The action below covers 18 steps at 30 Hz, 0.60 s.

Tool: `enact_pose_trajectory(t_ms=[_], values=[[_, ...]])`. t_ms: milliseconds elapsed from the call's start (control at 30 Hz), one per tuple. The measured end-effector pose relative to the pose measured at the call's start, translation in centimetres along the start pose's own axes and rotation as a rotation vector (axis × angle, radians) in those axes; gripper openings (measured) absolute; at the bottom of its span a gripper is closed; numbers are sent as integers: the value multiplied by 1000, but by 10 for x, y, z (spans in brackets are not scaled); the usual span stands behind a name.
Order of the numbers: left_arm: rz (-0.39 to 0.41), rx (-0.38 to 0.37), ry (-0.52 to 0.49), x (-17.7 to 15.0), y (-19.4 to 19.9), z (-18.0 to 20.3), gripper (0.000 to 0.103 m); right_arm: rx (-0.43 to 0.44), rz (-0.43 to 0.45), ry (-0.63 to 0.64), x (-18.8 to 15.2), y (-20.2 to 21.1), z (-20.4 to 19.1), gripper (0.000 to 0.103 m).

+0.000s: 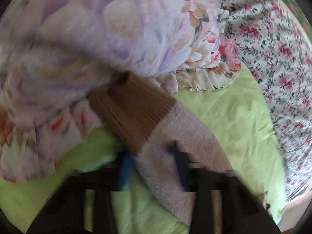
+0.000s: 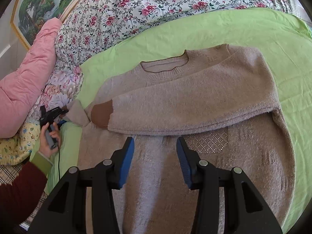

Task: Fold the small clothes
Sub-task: 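Grasp the other sleeve's brown cuff with the left tool, then fold the held sleeve across the sweater front with the left tool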

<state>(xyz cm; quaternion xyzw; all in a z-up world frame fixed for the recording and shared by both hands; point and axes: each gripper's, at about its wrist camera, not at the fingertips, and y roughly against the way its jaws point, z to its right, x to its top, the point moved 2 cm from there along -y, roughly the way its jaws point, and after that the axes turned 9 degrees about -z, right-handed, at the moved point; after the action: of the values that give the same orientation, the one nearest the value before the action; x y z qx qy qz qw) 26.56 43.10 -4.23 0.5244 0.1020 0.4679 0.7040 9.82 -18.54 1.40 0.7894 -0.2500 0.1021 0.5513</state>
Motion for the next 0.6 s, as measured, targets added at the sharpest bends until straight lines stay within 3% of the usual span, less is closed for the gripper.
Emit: enact_pose_trajectory(t_ms=[167, 333, 467, 600], values=[[84, -13, -149, -16, 36, 42, 5, 4, 20, -1, -2, 6, 3, 46], [141, -152, -314, -58, 86, 114, 5, 18, 34, -36, -5, 9, 13, 46], [129, -263, -449, -106, 110, 176, 5, 26, 48, -53, -10, 15, 19, 46], [60, -352, -586, -164, 115, 243, 5, 24, 63, -74, -14, 24, 30, 46]])
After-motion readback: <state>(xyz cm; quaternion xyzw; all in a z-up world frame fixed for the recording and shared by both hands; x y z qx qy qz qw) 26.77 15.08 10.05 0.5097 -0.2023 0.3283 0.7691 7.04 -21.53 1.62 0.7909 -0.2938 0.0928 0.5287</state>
